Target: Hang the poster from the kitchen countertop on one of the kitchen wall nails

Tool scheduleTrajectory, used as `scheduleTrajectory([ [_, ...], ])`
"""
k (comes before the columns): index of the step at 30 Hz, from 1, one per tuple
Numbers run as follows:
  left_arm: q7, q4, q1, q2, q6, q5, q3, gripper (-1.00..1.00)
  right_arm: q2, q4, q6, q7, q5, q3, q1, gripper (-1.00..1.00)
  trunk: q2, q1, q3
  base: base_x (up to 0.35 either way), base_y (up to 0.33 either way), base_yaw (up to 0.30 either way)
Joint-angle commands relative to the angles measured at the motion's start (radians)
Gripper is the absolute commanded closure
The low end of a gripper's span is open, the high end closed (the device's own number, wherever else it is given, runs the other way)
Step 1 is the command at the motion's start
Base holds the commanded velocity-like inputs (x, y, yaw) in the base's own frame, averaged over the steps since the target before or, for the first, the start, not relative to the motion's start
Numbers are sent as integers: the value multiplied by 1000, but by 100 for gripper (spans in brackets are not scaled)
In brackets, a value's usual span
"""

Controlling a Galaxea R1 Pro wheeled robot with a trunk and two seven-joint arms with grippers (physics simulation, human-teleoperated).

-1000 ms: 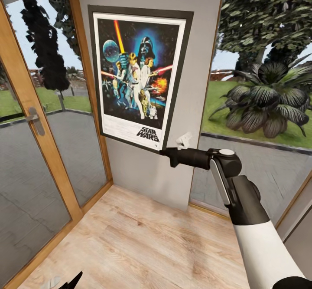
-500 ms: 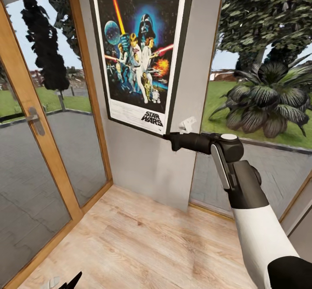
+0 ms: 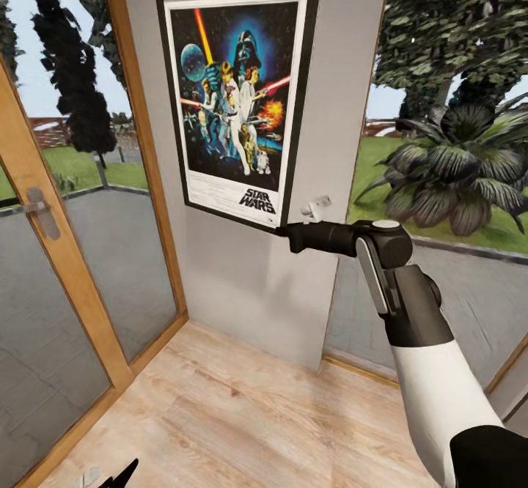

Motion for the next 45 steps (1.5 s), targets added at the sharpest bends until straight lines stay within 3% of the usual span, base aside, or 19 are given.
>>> scheduleTrajectory([
  [1, -2, 1, -1, 1, -6, 7, -8, -100, 10, 0, 34, 4, -3, -1, -13, 100, -2, 1, -2, 335, 33, 0],
  [5, -2, 1, -1, 1, -6, 7, -8, -100, 42, 16, 75, 3, -3, -1, -69, 100, -2, 1, -2, 330, 80, 0],
  [8, -2, 1, -1, 1, -5, 7, -8, -100, 48, 53, 81, 4, -4, -1, -100, 100, -2, 1, -2, 315, 134, 0],
  [26, -2, 1, -1, 4, -4, 6, -8, -100, 64, 87, 86, 3, -3, 0, -141, 100, -2, 1, -2, 159, 120, 0],
  [45, 0, 2, -1, 19, -4, 7, -8, -100, 63, 168, 88, 3, -1, -3, -215, 100, -2, 1, -2, 83, -17, 0],
])
